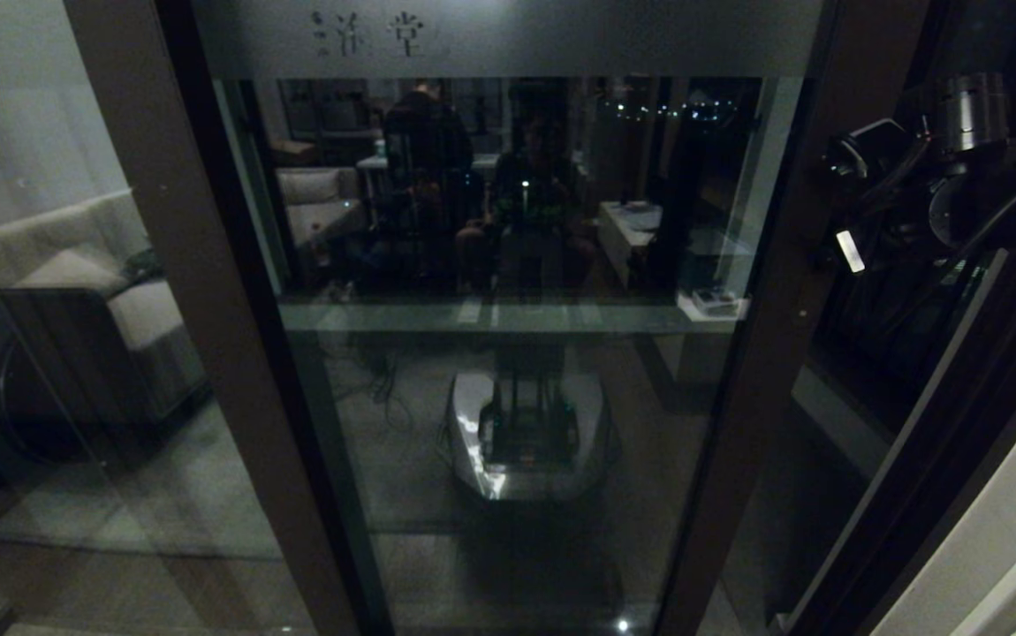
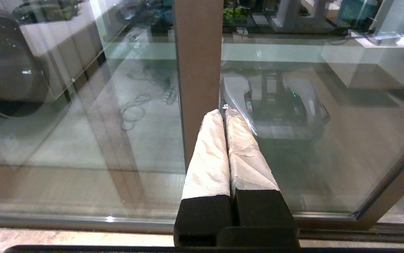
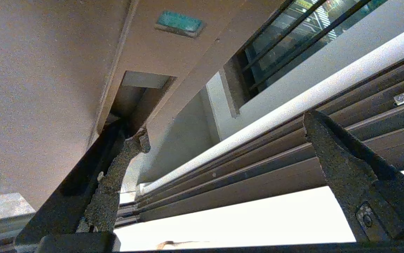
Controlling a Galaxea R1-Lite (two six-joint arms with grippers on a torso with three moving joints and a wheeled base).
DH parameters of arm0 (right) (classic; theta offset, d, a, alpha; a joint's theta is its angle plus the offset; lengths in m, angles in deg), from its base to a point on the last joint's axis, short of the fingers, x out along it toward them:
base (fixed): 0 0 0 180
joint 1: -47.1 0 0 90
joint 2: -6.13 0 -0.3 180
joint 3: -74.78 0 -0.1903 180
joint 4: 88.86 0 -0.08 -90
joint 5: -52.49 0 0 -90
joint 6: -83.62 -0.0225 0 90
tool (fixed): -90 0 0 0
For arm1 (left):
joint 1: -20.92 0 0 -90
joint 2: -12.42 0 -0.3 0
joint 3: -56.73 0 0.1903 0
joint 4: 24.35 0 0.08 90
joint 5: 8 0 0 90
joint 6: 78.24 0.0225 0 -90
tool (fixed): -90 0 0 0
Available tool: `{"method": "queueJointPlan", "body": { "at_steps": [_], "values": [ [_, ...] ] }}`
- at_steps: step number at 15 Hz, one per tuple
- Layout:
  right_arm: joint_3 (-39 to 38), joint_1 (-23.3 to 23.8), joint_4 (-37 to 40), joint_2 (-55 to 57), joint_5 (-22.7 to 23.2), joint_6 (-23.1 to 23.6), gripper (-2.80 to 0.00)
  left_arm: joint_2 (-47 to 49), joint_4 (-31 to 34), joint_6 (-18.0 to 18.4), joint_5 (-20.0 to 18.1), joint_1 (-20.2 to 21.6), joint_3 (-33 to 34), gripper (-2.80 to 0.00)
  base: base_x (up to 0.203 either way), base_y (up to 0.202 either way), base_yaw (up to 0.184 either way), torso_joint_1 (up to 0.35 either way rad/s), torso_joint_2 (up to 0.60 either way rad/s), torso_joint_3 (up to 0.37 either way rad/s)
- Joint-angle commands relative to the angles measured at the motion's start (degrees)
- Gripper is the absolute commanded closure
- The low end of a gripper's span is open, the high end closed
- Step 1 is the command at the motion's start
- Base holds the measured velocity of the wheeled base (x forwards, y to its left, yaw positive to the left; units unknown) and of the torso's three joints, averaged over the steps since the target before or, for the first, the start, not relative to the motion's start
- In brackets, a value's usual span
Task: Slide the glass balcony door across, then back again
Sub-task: Close the slid door
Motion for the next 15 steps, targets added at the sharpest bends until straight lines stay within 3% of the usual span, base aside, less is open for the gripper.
{"method": "queueJointPlan", "body": {
  "at_steps": [1,15],
  "values": [
    [-0.2,0.6,0.1,-0.5,-0.4,0.2,-2.8,0.0,0.0,0.0,0.0,0.0,0.1,0.0,0.0,0.0,0.0,0.0,0.0,0.0],
    [-1.9,2.9,0.1,-2.2,-0.4,1.4,-2.8,0.0,0.0,0.0,0.0,0.0,0.1,0.0,0.0,0.0,0.0,0.0,0.0,0.0]
  ]
}}
